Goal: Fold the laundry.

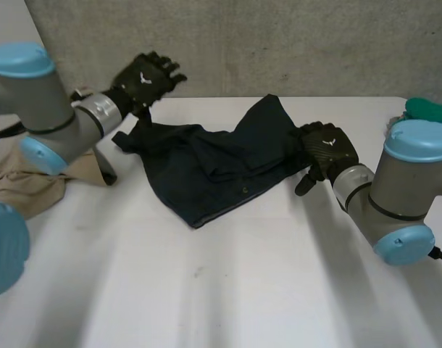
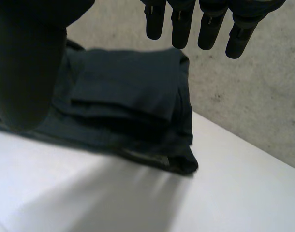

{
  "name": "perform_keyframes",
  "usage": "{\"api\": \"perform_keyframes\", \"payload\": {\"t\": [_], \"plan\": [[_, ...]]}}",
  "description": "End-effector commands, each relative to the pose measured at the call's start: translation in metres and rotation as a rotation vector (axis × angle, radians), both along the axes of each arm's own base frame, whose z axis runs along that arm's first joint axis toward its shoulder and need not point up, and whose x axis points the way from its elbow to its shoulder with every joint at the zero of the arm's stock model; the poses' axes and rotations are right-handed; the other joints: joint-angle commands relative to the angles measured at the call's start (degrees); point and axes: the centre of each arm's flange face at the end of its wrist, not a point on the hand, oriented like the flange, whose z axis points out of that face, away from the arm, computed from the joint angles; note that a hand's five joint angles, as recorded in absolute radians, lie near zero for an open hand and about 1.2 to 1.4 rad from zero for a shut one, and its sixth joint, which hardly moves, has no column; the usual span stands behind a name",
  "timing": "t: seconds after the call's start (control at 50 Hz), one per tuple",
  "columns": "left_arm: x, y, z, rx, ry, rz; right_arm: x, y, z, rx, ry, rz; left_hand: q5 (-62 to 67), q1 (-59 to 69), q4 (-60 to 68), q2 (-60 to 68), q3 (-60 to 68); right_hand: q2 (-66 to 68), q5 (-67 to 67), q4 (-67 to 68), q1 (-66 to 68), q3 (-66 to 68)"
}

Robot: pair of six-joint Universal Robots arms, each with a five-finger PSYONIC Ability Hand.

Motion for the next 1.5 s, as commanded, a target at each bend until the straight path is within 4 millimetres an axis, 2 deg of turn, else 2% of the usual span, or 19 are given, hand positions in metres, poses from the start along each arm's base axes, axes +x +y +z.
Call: {"api": "perform_keyframes", "payload": {"t": [0.02,0.08,0.24,0.4,0.48,0.62,0.9,0.96,0.98,1.0,1.1,1.16,1.24,1.26,1.3,1.36,1.4,1.42,1.5], "plan": [[0.015,0.005,0.032,-0.007,0.068,0.037,0.028,0.022,0.011,0.106,-0.093,0.071,-2.8,-2.1,-1.4,-1.7,-1.9,-2.4,-2.8,-2.2,-3.2,-1.9],[0.02,0.008,0.04,0.005,0.089,0.057,0.046,0.035,0.01,0.158,-0.121,0.111,-2.8,-2.1,-1.4,-1.7,-1.9,-2.4,-2.8,-2.2,-3.2,-1.9],[0.031,0.027,0.068,0.042,0.157,0.075,0.118,0.078,-0.006,0.278,-0.186,0.249,-2.8,-2.1,-1.4,-1.7,-1.9,-2.4,-2.8,-2.2,-3.2,-1.9],[0.033,0.042,0.078,0.071,0.19,0.061,0.157,0.107,-0.038,0.342,-0.192,0.266,-2.8,-2.1,-1.4,-1.7,-1.9,0.1,-0.2,0.3,-0.6,0.6],[0.032,0.044,0.079,0.059,0.197,0.056,0.167,0.11,-0.052,0.323,-0.184,0.233,-2.8,-2.1,-1.4,-1.7,-1.9,5.8,5.5,6.0,5.1,6.4],[0.033,0.042,0.071,0.069,0.196,0.062,0.172,0.11,-0.065,0.253,-0.139,0.146,-2.8,-2.1,-1.4,-1.7,-1.9,17.9,17.6,18.1,17.2,18.5],[0.037,0.04,0.058,0.094,0.182,0.052,0.177,0.096,-0.069,0.079,-0.124,0.097,-2.8,-2.1,-1.4,-1.7,-1.9,33.4,33.0,33.6,32.7,33.9],[0.04,0.039,0.058,0.097,0.185,0.061,0.178,0.093,-0.071,0.071,-0.126,0.094,-2.8,-2.1,-1.4,-1.7,-1.9,43.0,42.6,43.2,42.2,43.5],[0.04,0.039,0.058,0.096,0.186,0.062,0.177,0.089,-0.072,0.067,-0.127,0.084,-2.8,-2.1,-1.4,-1.7,-1.9,58.2,57.8,58.4,57.4,58.7],[0.04,0.039,0.058,0.097,0.185,0.064,0.177,0.088,-0.072,0.064,-0.131,0.081,-2.8,-2.1,-1.4,-1.7,-1.9,65.0,64.6,65.2,64.2,65.5],[0.047,0.037,0.056,0.11,0.188,0.098,0.174,0.081,-0.07,0.071,-0.122,0.066,-2.8,-2.1,-1.4,-1.7,-1.9,67.6,67.2,67.8,66.8,68.1],[0.051,0.036,0.055,0.12,0.19,0.122,0.168,0.08,-0.055,0.098,-0.105,0.063,-2.8,-2.1,-1.4,-1.7,-1.9,67.6,67.2,67.8,66.8,68.1],[0.065,0.032,0.04,0.184,0.181,0.23,0.153,0.078,-0.017,0.128,-0.111,0.069,-2.8,-2.1,-1.4,-1.7,-1.9,67.6,67.2,67.8,66.8,68.1],[0.069,0.032,0.036,0.202,0.177,0.259,0.145,0.076,0.002,0.126,-0.119,0.077,-2.8,-2.1,-1.4,-1.7,-1.9,67.6,67.2,67.8,66.8,68.1],[0.077,0.031,0.026,0.252,0.167,0.318,0.137,0.073,0.023,0.113,-0.135,0.085,-2.8,-2.1,-1.4,-1.7,-1.9,67.6,67.2,67.8,66.8,68.1],[0.09,0.031,-0.003,0.377,0.149,0.425,0.118,0.075,0.069,0.049,-0.167,0.132,-2.8,-2.1,-1.4,-1.7,-1.9,67.6,67.2,67.8,66.8,68.1],[0.091,0.033,-0.015,0.428,0.145,0.44,0.113,0.078,0.083,0.025,-0.181,0.15,-2.8,-2.1,-1.4,-1.7,-1.9,67.6,67.2,67.8,66.8,68.1],[0.088,0.036,-0.026,0.474,0.146,0.437,0.108,0.081,0.098,-0.003,-0.202,0.164,-2.8,-2.1,-1.4,-1.7,-1.9,67.6,67.2,67.8,66.8,68.1],[0.075,0.044,-0.046,0.566,0.168,0.42,0.096,0.091,0.124,-0.043,-0.252,0.192,-2.8,-2.1,-1.4,-1.7,-1.9,67.6,67.2,67.8,66.8,68.1]]}}
